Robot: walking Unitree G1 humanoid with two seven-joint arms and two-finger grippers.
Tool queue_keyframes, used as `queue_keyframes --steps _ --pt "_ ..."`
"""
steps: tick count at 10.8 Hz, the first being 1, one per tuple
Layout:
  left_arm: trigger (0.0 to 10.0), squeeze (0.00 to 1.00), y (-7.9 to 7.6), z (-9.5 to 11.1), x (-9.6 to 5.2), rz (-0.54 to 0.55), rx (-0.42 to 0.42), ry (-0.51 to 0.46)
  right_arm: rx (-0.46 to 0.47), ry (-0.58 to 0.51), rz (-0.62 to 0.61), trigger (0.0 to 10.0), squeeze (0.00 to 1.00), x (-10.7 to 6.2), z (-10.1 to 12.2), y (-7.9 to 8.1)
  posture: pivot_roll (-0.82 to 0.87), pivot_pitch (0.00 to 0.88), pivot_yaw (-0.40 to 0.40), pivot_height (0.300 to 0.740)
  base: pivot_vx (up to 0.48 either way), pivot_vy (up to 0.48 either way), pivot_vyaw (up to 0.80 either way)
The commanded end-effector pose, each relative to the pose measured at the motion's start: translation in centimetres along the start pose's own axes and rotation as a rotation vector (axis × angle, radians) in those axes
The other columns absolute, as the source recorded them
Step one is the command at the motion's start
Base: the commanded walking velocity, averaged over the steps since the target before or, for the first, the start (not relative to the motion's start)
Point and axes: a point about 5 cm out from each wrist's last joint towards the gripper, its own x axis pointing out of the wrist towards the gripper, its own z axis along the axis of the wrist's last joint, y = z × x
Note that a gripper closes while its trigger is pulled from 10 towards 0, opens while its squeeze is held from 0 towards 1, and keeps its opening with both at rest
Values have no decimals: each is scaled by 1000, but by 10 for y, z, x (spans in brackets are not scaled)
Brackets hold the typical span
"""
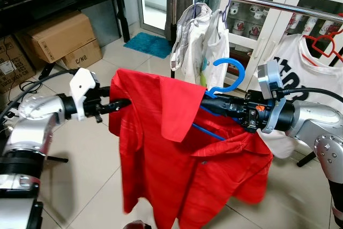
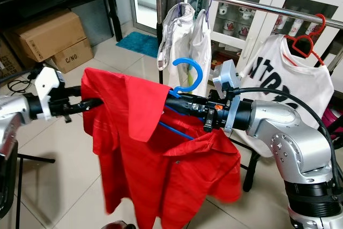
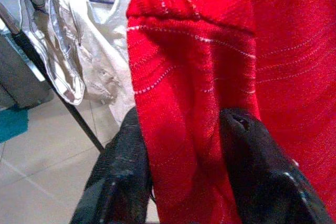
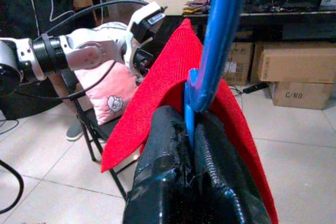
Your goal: Hang hanger
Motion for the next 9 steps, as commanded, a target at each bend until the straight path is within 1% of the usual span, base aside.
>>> queue_keyframes --steps 1,7,9 --pt "0 0 -1 1 0 -5 6 -1 -21 -11 17 10000 0 0 5 3 -143 0 40 740 0 0 0" --pt "0 0 -2 -3 -3 0 -17 -17 -19 5 -2 10000 0 1 2 1 -144 0 37 740 0 0 0" --pt "0 0 2 -1 -7 31 -29 -40 -19 8 -16 10000 0 2 2 -1 -145 0 38 740 0 0 0"
